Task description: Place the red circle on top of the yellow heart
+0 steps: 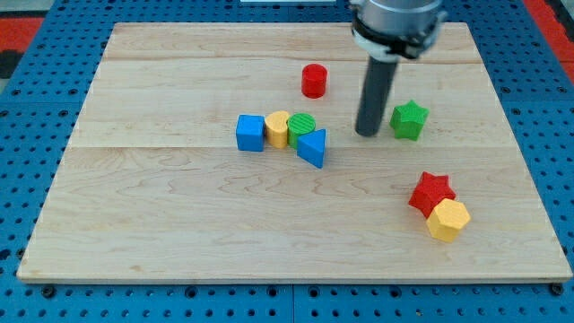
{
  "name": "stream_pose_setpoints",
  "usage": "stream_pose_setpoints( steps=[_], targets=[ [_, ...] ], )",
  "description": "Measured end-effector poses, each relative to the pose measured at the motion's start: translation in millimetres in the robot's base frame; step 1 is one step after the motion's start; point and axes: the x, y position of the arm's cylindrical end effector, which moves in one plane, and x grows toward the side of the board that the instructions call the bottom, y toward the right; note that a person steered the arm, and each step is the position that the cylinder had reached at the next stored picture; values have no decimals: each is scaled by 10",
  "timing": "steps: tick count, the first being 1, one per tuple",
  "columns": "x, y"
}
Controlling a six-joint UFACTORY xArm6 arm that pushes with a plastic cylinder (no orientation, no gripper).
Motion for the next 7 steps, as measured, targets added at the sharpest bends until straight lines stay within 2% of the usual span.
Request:
stream_pose_setpoints(
  steps=[1, 3, 5, 7],
  targets=[
    [-208, -113],
    [-277, -113],
    [-847, -192],
    [-973, -1119]
  ],
)
